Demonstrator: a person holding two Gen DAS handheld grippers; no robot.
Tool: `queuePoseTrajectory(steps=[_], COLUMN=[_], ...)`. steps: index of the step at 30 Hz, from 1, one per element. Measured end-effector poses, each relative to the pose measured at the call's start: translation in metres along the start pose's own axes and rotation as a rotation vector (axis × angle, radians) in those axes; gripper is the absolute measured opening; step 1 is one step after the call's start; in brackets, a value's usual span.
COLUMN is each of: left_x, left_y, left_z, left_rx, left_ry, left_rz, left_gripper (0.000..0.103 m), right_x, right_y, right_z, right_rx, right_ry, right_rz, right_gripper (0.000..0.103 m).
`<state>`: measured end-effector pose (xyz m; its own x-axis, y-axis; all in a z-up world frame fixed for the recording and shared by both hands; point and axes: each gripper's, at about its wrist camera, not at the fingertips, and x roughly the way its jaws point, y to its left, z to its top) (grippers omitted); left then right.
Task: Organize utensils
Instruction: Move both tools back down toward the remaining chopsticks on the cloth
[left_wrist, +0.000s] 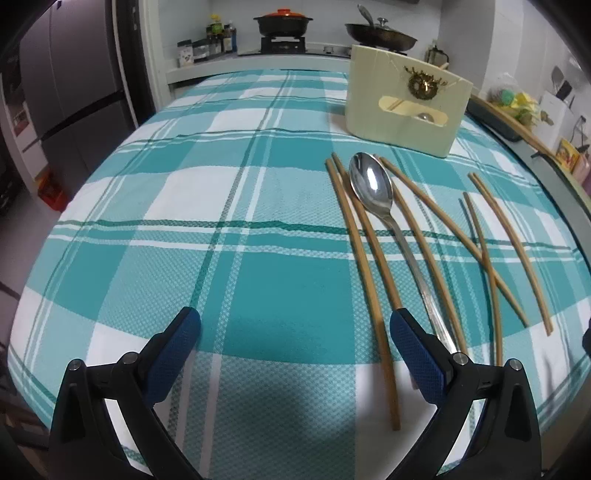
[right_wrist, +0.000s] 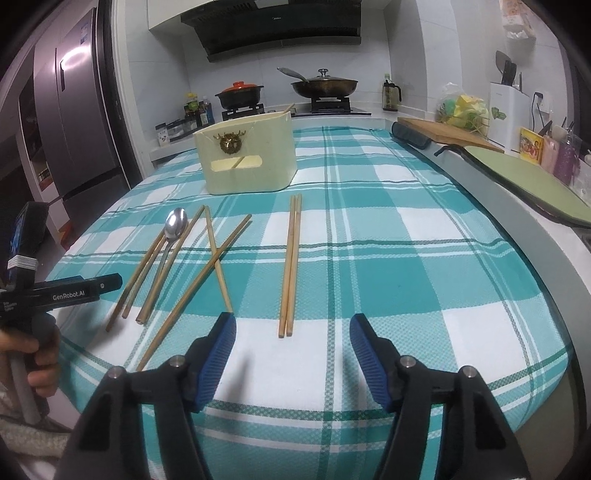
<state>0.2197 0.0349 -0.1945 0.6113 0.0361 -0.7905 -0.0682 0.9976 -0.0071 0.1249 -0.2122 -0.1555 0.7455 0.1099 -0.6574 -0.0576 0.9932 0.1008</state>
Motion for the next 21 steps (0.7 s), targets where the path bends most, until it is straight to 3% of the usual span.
queuePoseTrajectory(steps=[5,12,14,21], left_x=[0.010,0.020,0.021,0.020], left_y=[0.004,0.007,0.009,0.011], left_z=[0.006,0.015,0.014,0.013], left_rx=[-0.011,-0.017,-0.033,-0.033], left_ry=[0.019,0.031,0.030,0.025], left_rz=[0.004,-0.020,-0.037,-0.041], left_gripper=[0.103,0.103,0.103,0.103], right_x=[0.009,0.068,0.083,0.122], right_y=[-0.010,-0.031,-0.031,-0.019], right_z=[0.013,0.043,0.052,0.068], right_rx=[0.012,0.037,0.051,-0.008], right_ry=[0.031,0.154,0.180,0.260], right_rz=[0.006,0.056,0.100,0.102], right_gripper=[0.056,0.039,0.037,0.023])
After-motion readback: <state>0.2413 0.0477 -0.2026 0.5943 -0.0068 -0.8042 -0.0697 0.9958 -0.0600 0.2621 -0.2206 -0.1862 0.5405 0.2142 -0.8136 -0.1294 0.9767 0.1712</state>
